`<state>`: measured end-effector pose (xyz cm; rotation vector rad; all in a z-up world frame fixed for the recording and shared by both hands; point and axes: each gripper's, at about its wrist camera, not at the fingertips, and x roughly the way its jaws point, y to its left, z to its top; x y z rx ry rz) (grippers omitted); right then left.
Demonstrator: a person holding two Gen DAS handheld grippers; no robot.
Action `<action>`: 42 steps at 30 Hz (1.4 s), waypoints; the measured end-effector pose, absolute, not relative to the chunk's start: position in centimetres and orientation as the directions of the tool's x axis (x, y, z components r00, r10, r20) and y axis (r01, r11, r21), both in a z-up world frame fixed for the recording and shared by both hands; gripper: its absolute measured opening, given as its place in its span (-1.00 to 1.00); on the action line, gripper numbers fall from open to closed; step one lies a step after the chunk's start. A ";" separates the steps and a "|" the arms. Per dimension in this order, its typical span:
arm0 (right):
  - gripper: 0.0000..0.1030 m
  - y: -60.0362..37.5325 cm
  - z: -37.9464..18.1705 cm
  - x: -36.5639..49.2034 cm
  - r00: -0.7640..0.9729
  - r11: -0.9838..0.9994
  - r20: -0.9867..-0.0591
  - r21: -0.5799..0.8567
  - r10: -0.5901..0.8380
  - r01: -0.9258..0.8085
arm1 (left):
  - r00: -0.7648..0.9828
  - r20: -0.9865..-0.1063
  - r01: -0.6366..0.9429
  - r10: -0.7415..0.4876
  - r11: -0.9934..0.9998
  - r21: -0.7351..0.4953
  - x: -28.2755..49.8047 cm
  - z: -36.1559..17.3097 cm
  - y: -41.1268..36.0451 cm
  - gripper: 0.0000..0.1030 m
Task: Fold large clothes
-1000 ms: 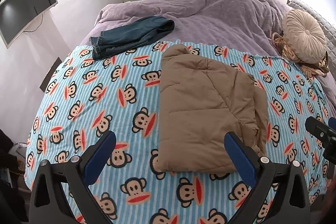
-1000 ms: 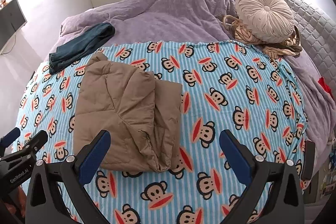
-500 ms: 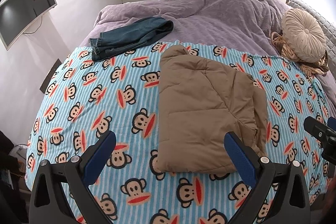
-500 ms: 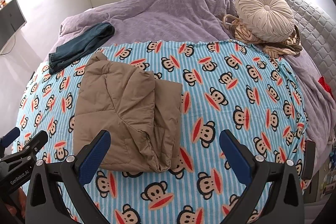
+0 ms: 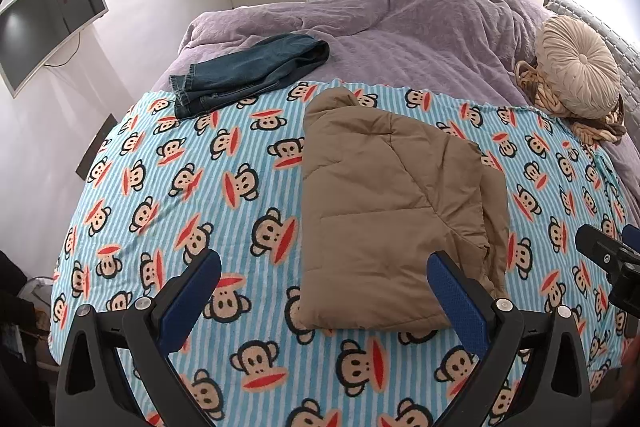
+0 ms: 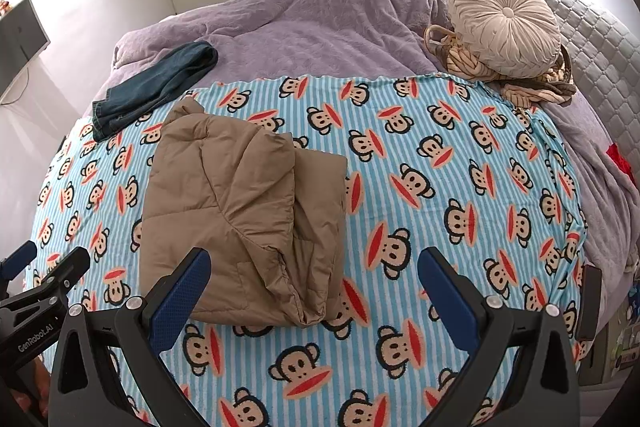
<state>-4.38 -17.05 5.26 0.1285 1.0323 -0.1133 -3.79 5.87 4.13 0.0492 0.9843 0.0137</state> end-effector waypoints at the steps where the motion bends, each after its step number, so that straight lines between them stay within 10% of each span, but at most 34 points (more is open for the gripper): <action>1: 0.99 -17.0 5.3 -4.4 0.507 0.986 -0.861 0.053 -0.033 0.155 | 0.553 -0.832 0.011 0.033 0.999 0.048 -3.7 4.2 5.9 1.00; 42: 0.99 -17.0 5.4 -4.3 0.508 0.987 -0.861 0.054 -0.033 0.155 | 0.554 -0.832 0.015 0.040 0.998 0.058 -3.5 4.2 6.0 1.00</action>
